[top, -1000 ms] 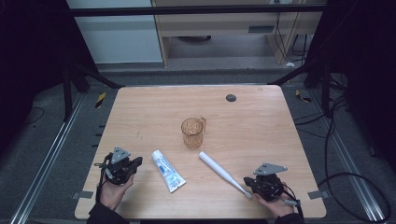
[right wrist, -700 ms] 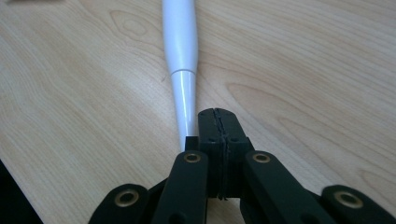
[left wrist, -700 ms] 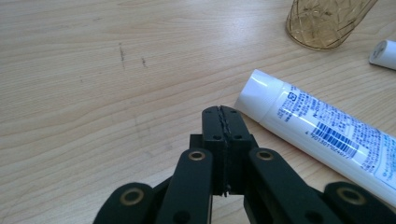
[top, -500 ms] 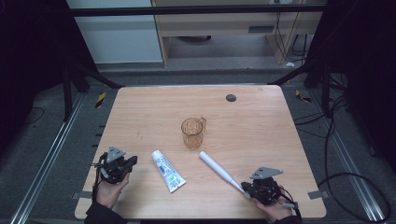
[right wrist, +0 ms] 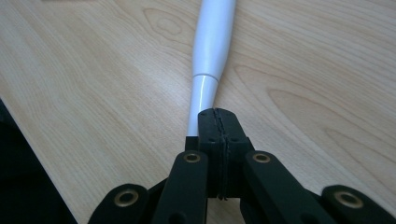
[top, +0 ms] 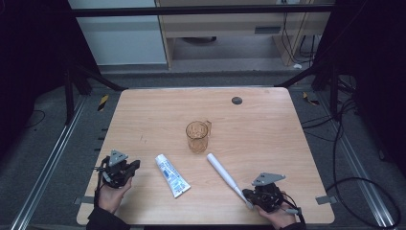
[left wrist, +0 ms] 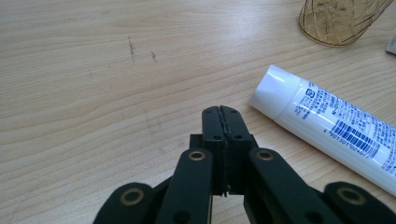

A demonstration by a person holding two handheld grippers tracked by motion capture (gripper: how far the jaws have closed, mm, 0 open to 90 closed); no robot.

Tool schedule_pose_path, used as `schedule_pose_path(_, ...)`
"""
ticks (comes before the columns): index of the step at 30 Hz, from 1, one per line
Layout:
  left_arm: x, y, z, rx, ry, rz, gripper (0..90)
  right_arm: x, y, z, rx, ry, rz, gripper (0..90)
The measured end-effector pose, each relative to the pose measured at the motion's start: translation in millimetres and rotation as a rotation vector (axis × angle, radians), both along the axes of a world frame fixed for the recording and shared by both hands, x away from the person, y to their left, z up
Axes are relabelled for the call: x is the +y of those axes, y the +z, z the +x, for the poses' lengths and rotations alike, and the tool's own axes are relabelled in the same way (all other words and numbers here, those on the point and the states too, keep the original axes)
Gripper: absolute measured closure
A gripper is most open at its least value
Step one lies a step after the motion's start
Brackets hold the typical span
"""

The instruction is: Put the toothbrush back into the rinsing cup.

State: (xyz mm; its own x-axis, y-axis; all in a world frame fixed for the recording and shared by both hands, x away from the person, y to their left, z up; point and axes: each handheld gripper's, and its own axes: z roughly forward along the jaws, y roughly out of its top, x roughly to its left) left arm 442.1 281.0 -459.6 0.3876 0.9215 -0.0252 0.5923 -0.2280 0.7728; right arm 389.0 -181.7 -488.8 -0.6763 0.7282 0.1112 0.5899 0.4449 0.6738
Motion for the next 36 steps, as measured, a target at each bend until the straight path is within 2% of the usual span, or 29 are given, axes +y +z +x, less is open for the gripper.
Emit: schedule_pose_path(36, 0.4, -0.4, 0.8, 0.002, 0.0, -0.003, 89.8, 35.3, -2.7, -0.4, 0.019, 0.103, 0.022, 90.0)
